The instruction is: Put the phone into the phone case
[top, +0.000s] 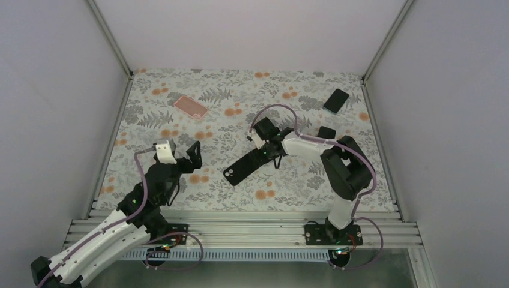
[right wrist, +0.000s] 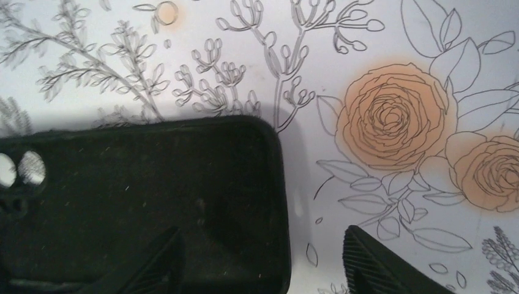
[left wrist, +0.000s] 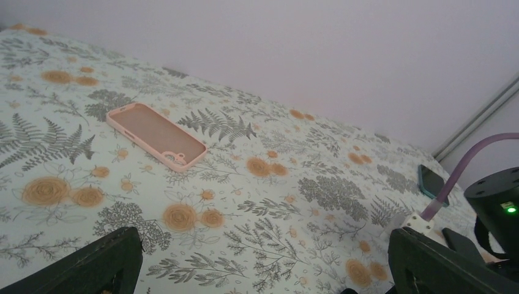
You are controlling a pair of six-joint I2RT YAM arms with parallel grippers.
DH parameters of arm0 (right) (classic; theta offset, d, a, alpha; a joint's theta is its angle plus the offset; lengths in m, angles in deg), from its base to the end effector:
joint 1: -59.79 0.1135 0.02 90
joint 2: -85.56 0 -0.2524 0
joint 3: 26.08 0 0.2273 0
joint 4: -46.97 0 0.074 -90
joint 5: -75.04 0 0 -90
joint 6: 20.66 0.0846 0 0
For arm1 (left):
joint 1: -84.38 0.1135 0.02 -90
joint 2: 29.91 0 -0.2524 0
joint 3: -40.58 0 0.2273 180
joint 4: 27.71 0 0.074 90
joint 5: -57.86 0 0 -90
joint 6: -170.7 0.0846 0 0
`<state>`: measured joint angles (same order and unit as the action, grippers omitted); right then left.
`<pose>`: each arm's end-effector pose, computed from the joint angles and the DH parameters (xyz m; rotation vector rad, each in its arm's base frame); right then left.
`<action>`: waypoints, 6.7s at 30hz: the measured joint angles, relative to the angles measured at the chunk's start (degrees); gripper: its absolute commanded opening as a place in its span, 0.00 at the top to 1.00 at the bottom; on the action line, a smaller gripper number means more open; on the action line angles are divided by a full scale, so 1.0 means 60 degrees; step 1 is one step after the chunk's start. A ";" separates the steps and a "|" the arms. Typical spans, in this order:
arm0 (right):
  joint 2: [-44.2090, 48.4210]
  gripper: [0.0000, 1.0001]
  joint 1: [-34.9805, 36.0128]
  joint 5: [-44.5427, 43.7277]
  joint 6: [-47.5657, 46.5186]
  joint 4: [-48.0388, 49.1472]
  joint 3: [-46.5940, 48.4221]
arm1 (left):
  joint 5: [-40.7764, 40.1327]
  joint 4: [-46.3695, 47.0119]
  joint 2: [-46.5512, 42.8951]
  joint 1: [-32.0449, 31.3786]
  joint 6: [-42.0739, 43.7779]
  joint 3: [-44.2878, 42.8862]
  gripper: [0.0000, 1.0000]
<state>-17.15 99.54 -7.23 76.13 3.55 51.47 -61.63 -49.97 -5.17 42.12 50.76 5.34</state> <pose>0.2533 0.2255 0.1161 -0.8362 2.6994 0.3865 0.1455 -0.0760 0.2305 -0.1828 1.7625 -0.4618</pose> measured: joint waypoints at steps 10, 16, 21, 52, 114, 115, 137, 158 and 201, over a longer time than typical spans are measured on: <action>-0.0907 0.69 0.0000 -0.0222 -0.0189 -0.0055 0.0776 | -0.0339 -0.0087 -0.0401 0.0004 -0.0514 0.0219 0.00; -0.1126 0.82 0.0000 -0.0517 -0.0186 -0.0091 0.1031 | -0.0321 -0.0142 0.0219 0.0004 -0.0703 0.0215 0.00; -0.1144 0.96 0.0000 -0.0656 0.0131 -0.0226 0.1089 | -0.0310 -0.0441 0.1177 0.0000 -0.1096 -0.0084 0.00; 0.2881 0.88 -0.0015 -0.1137 0.8185 0.0718 -0.3519 | 0.1027 -0.0940 0.3741 0.0004 -0.2481 -0.0827 0.00; -0.0084 0.00 -0.6470 -0.3016 0.3300 0.0783 -0.0630 | 0.2087 -0.2000 0.2506 0.2164 -0.2783 -0.0477 0.00; -0.0138 0.01 -0.6470 -0.3027 0.3260 0.0787 -0.0561 | 0.2106 -0.2000 0.2514 0.2164 -0.2765 -0.0477 0.00; 0.0138 0.21 -0.6488 -0.2597 0.2667 0.1115 -0.0965 | 0.3723 -0.0943 0.2626 0.2171 -0.2222 -0.0477 0.00; 0.1300 0.40 -0.5464 -0.1020 0.2987 0.1410 -0.2080 | 0.4998 0.0408 0.3909 0.0630 -0.2193 -0.0499 0.00; 0.6488 0.41 -0.2852 0.3129 0.8087 0.5570 -0.5504 | 0.1657 0.4411 0.9872 -0.4051 -0.1814 -0.3315 0.24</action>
<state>21.78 82.42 11.54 124.65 36.97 18.44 -51.69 -23.50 54.06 17.82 39.88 -14.55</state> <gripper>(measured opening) 0.715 0.817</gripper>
